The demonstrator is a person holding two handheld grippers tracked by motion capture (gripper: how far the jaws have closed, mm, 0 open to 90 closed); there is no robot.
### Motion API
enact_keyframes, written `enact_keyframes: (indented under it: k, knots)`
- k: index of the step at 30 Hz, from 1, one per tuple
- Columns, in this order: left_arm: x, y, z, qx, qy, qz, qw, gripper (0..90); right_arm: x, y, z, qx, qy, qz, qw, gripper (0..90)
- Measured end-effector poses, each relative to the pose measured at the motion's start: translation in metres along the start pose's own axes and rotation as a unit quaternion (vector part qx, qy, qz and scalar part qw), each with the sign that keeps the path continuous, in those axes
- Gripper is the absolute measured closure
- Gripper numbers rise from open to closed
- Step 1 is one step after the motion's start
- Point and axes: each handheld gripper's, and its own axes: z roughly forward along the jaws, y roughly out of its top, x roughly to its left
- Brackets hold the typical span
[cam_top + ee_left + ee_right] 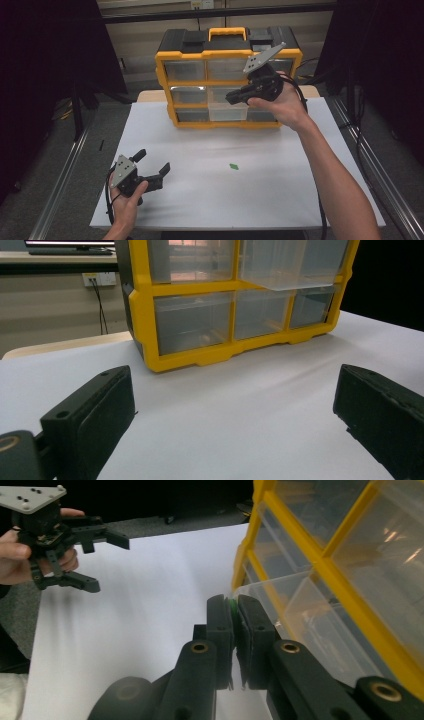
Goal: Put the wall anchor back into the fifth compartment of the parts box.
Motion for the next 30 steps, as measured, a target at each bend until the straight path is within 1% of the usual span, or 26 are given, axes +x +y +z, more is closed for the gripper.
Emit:
enact_keyframes:
  k: [4,5,6,7,9,11,12,14,15,17,18,19,21,22,23,25,26,27,28,29,30]
  knots:
    - [0.0,0.0,0.0,0.0,0.0,-0.001,1.0,3.2,-0.008,0.01,0.001,0.014,-0.008,-0.001,0.9999,84.7]
    - [0.0,0.0,0.0,0.0,0.0,0.0,1.0,3.2,-0.008,0.01,0.001,0.014,-0.008,-0.001,0.9999,84.7]
    - [0.0,0.0,-0.001,0.001,0.003,-0.001,1.0,3.2,-0.01,0.012,0.001,0.016,-0.01,0.001,0.9998,84.7]
    - [0.0,0.0,0.0,0.0,0.0,-0.002,1.0,3.2,-0.013,0.014,0.0,0.019,-0.012,0.003,0.9997,84.7]
    - [0.001,0.0,-0.001,0.004,-0.001,0.002,1.0,3.2,-0.02,0.019,0.0,0.03,-0.019,0.007,0.9993,84.7]
    - [0.0,0.0,-0.001,0.001,0.003,-0.002,1.0,3.2,-0.022,0.021,0.0,0.035,-0.02,0.009,0.9991,84.7]
    - [0.001,0.0,-0.001,0.002,0.002,0.0,1.0,3.2,-0.025,0.023,0.001,0.044,-0.025,0.011,0.9987,84.7]
    - [0.001,0.0,-0.001,0.004,0.002,0.001,1.0,3.2,-0.029,0.026,0.001,0.054,-0.029,0.016,0.998,84.6]
    - [0.001,0.0,-0.001,0.002,0.003,0.0,1.0,3.2,-0.033,0.028,0.002,0.068,-0.032,0.018,0.997,84.7]
    - [0.001,0.0,0.0,0.001,0.002,-0.001,1.0,3.2,-0.035,0.029,0.003,0.073,-0.035,0.021,0.9965,84.6]
    - [0.001,0.0,-0.001,0.003,0.002,0.001,1.0,3.2,-0.039,0.031,0.007,0.087,-0.039,0.024,0.9952,84.7]
    - [0.001,0.0,0.0,0.001,0.003,-0.001,1.0,3.2,-0.039,0.031,0.007,0.087,-0.039,0.024,0.9952,84.7]
    - [0.0,0.0,0.0,0.0,0.003,-0.002,1.0,3.2,-0.042,0.033,0.012,0.102,-0.043,0.028,0.9935,84.7]
    - [0.0,0.0,-0.001,0.002,0.002,0.002,1.0,3.2,-0.043,0.034,0.014,0.106,-0.041,0.029,0.993,84.6]
    - [0.0,0.0,-0.001,0.001,0.001,0.001,1.0,3.2,-0.045,0.035,0.016,0.114,-0.039,0.026,0.9924,84.6]
    - [0.0,0.0,-0.001,0.0,-0.002,0.0,1.0,3.2,-0.048,0.038,0.021,0.129,-0.04,0.033,0.9903,84.7]
    - [0.001,0.0,-0.001,0.004,-0.002,0.004,1.0,3.2,-0.049,0.039,0.023,0.134,-0.038,0.03,0.9897,84.6]
    - [0.001,0.0,-0.001,0.002,0.002,-0.001,1.0,3.2,-0.049,0.039,0.023,0.134,-0.038,0.03,0.9897,84.6]
    - [0.001,0.0,-0.001,0.002,-0.002,0.001,1.0,3.2,-0.049,0.04,0.024,0.142,-0.041,0.034,0.9885,84.6]
    - [0.001,0.0,-0.001,0.0,-0.002,0.001,1.0,3.2,-0.05,0.041,0.026,0.148,-0.04,0.033,0.9877,84.6]
    - [0.001,0.0,-0.001,-0.001,0.0,0.004,1.0,3.2,-0.05,0.041,0.027,0.148,-0.044,0.038,0.9873,84.6]
